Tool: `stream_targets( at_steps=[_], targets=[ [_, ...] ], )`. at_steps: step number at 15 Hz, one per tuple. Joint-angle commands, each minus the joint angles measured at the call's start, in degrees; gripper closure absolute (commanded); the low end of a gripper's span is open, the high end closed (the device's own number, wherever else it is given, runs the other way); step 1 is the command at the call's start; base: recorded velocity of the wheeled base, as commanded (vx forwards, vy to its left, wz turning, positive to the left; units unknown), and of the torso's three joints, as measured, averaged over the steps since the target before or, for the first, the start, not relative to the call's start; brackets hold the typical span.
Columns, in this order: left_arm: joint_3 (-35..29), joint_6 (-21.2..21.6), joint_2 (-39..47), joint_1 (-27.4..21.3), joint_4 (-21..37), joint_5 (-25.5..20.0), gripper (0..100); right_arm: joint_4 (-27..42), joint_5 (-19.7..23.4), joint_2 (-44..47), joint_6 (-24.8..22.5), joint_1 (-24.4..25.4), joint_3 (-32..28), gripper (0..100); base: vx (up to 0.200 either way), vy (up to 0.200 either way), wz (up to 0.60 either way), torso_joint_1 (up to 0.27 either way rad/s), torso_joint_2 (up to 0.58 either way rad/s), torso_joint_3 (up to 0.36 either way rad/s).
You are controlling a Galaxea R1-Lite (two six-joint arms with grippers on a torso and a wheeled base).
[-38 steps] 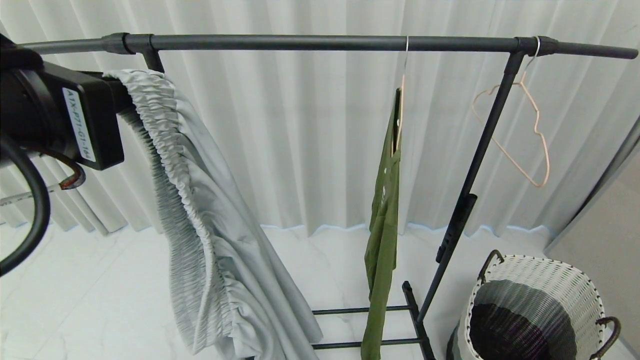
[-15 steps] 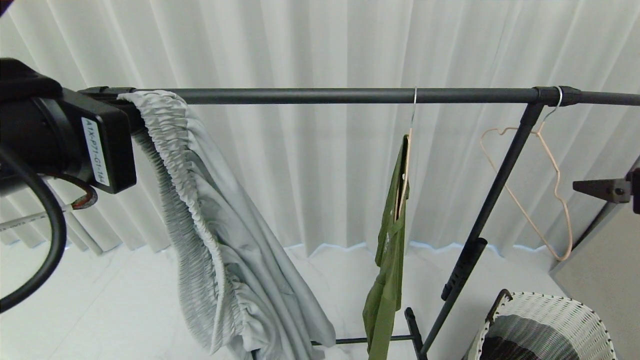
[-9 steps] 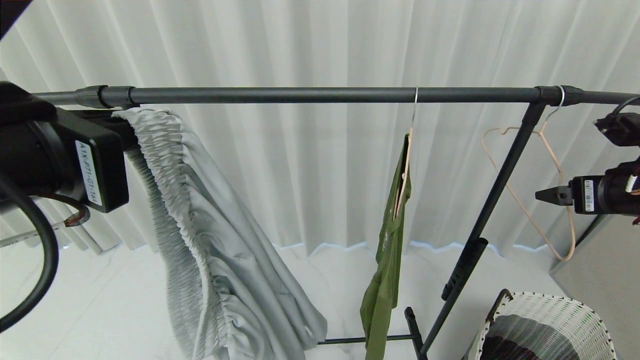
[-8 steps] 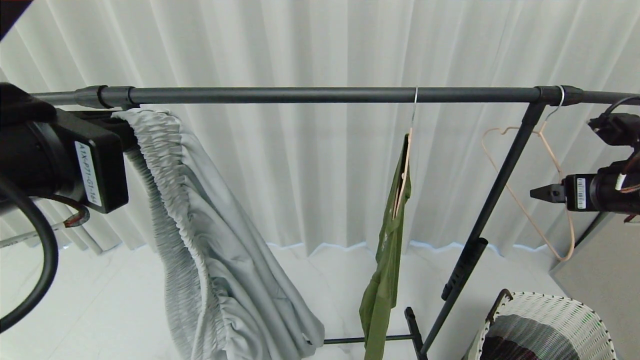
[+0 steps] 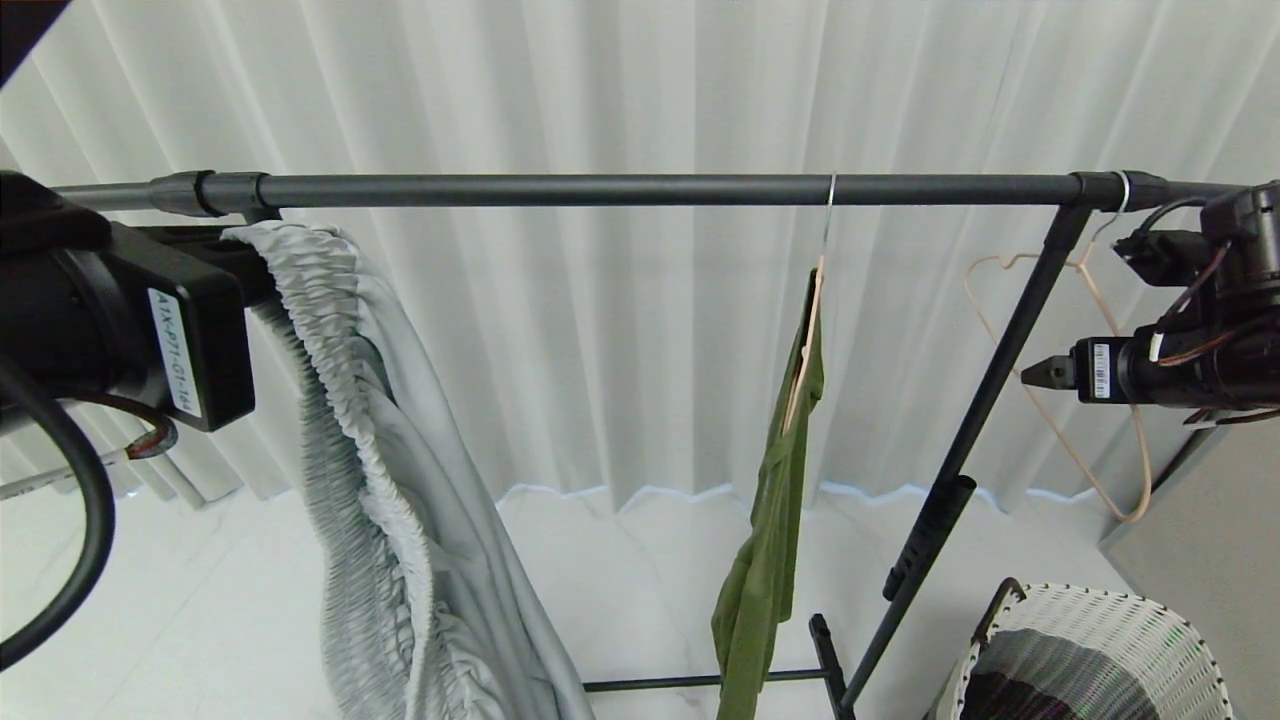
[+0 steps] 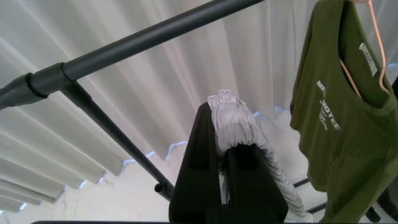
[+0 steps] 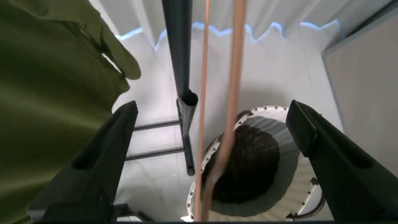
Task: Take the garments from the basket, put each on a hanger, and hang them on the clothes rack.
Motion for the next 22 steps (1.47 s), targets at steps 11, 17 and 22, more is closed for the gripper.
stream_targets(
  at_steps=[11,17,22],
  targets=[
    [-0.08,0.0,-0.1,-0.01,-0.01,0.03,100,0.23,-1.43,-2.83,0.43,0.02,0.04,100,0.0,0.0,0.0,0.0,0.0,0.0],
    [0.36,0.08,-0.1,-0.01,-0.01,0.03,100,0.23,-1.78,-8.46,0.43,0.02,2.06,100,0.0,0.0,0.0,0.0,0.0,0.0],
    [0.45,0.17,-0.19,0.08,-0.01,0.03,100,0.23,-2.92,-16.02,0.26,0.11,8.39,100,0.0,0.0,0.0,0.0,0.0,0.0]
  ],
)
